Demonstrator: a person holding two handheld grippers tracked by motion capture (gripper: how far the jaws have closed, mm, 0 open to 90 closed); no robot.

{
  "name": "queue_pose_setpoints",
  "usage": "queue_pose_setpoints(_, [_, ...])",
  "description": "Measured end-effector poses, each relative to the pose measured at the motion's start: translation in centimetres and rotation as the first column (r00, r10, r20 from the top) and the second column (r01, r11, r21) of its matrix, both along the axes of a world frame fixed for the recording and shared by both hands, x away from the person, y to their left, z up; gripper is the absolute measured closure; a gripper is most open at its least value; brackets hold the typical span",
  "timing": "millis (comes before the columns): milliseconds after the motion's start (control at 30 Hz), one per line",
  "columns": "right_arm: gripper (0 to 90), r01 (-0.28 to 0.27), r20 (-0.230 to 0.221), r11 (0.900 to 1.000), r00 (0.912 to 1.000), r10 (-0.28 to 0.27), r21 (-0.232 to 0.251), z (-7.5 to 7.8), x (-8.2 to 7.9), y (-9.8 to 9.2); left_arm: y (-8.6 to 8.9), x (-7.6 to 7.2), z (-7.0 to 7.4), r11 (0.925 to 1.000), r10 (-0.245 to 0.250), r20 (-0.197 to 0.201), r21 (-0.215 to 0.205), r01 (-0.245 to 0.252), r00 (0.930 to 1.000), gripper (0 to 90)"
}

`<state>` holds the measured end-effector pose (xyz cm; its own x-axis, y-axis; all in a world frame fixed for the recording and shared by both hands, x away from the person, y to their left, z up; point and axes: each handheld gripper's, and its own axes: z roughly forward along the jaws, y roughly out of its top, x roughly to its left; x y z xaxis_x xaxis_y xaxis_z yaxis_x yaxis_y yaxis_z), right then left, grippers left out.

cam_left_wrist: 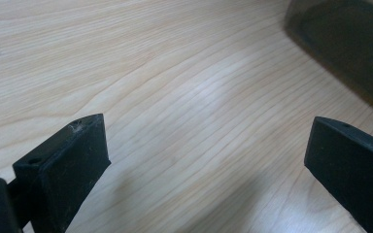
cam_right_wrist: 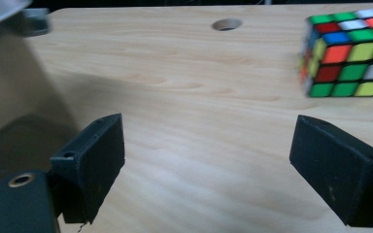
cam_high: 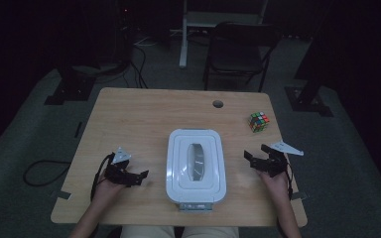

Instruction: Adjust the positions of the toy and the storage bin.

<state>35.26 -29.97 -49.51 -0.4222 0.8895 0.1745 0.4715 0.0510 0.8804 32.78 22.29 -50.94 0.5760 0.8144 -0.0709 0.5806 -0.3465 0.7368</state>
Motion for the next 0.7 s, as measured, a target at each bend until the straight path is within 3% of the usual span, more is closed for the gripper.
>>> queue_pose_setpoints(233, [12.1, 0.037, 0.031, 0.997, 0.9989, -0.035, -0.074, 0.5, 2.5, -1.4, 1.5, -0.4, -0.1, 0.9991, 0.037, 0.010, 0.018, -0.037, 0.9993, 2.9])
queue_pose_setpoints(400, [12.2, 0.076, 0.023, 0.990, 0.9970, -0.073, -0.119, 1.4, 4.5, -1.7, 2.8, -1.2, -0.4, 0.9982, 0.043, 0.000, 0.041, -0.043, 0.9991, 2.0])
queue_pose_setpoints(600, [12.3, 0.099, 0.008, 0.989, 0.9951, -0.099, -0.108, 1.9, 6.5, -1.9, 4.3, -2.2, -1.0, 0.9947, 0.085, -0.005, 0.060, -0.084, 0.9964, 0.4])
queue_pose_setpoints(700, [13.4, 0.116, -0.011, 0.983, 0.9928, -0.119, -0.139, 1.8, 7.3, -2.0, 4.6, -2.5, -1.3, 0.9927, 0.098, -0.009, 0.071, -0.097, 0.9951, 0.4])
